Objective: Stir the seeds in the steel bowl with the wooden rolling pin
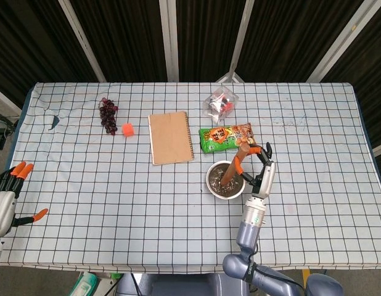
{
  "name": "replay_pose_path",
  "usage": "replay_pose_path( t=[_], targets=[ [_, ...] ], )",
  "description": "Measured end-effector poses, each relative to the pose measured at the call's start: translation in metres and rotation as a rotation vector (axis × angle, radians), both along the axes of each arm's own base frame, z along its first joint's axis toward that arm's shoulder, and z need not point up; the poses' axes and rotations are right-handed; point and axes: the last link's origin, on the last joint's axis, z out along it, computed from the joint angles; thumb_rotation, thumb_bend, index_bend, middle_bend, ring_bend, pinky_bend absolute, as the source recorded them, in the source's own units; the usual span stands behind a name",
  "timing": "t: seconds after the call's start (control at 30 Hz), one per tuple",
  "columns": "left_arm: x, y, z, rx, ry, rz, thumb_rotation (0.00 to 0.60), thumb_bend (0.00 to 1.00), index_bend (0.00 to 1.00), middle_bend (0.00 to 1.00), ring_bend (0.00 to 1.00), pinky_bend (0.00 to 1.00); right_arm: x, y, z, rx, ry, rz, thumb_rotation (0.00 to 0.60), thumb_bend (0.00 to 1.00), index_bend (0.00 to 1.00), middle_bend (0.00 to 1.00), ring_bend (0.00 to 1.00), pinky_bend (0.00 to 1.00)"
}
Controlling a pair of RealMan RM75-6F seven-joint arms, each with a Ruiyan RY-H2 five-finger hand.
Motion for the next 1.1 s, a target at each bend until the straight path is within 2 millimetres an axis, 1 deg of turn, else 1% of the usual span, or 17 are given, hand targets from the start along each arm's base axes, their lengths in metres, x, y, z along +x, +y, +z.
replay_pose_path(
  t=[0.33,0.57,0.77,0.97,1.1],
  targets=[
    [0.000,0.000,0.000,0.000,0.000,-0.002,0.600,0.02,0.00,0.00,0.00,0.00,0.000,0.001,0.000,-0.009,0.014,0.008,0.600,0.77,0.83,0.68,0.32,0.00],
    [0.000,0.000,0.000,0.000,0.001,-0.003,0.600,0.02,0.00,0.00,0.00,0.00,-0.004,0.005,-0.005,0.006,0.021,0.000,0.600,0.77,0.83,0.68,0.32,0.00],
    [0.000,0.000,0.000,0.000,0.001,-0.002,0.600,0.02,0.00,0.00,0.00,0.00,-0.004,0.006,-0.008,0.011,0.026,0.004,0.600,0.77,0.83,0.68,0.32,0.00],
    [0.000,0.000,0.000,-0.001,-0.001,-0.003,0.600,0.02,0.00,0.00,0.00,0.00,0.001,0.004,-0.003,-0.007,0.024,0.021,0.600,0.77,0.83,0.68,0.32,0.00],
    [0.000,0.000,0.000,-0.001,-0.001,-0.004,0.600,0.02,0.00,0.00,0.00,0.00,0.008,0.002,0.006,-0.034,0.022,0.047,0.600,0.77,0.83,0.68,0.32,0.00]
  ],
)
